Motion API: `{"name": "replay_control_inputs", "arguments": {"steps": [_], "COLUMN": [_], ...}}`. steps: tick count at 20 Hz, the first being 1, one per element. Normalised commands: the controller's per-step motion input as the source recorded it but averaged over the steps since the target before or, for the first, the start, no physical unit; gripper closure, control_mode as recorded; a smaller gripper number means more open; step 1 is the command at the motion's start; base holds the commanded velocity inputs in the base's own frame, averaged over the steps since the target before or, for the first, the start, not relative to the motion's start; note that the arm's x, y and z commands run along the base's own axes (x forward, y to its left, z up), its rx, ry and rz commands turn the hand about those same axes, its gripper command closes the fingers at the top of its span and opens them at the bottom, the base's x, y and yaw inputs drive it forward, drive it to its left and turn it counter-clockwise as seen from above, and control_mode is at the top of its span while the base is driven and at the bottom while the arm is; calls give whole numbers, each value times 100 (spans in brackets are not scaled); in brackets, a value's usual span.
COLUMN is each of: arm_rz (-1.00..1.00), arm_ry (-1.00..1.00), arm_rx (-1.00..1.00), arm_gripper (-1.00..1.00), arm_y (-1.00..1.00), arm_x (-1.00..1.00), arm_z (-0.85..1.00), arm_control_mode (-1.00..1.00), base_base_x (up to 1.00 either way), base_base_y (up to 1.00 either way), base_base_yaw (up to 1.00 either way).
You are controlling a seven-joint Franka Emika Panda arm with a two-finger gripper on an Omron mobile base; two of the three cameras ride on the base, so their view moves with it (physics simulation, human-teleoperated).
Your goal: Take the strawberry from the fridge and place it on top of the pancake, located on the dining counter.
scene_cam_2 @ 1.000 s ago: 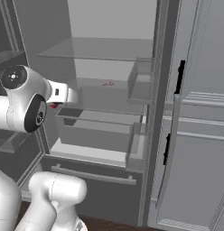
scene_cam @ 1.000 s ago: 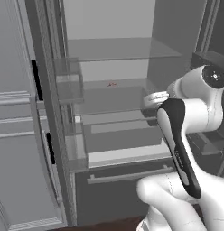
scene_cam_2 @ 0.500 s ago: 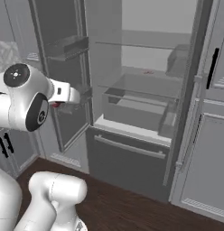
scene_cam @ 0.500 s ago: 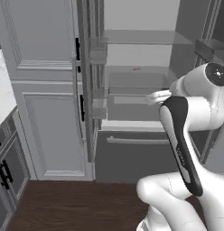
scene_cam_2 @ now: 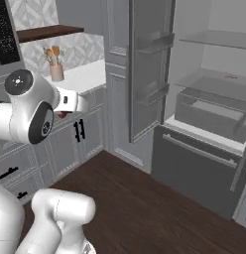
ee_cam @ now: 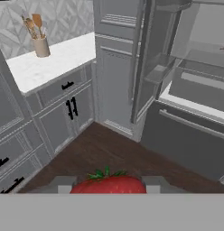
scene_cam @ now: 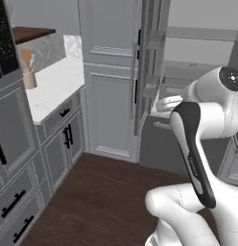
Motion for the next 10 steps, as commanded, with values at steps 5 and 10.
{"name": "replay_control_inputs", "arguments": {"steps": [5, 10], "arm_rz": [0, 0], "arm_ry": [0, 0], "arm_rx": [0, 0], "arm_gripper": [100, 100], "arm_y": [0, 0], "arm_x": [0, 0], "arm_z": [0, 0], "arm_control_mode": [100, 100], "base_base_x": [-100, -90], "base_base_y": [9, 16], "base_base_yaw": [57, 64]}}
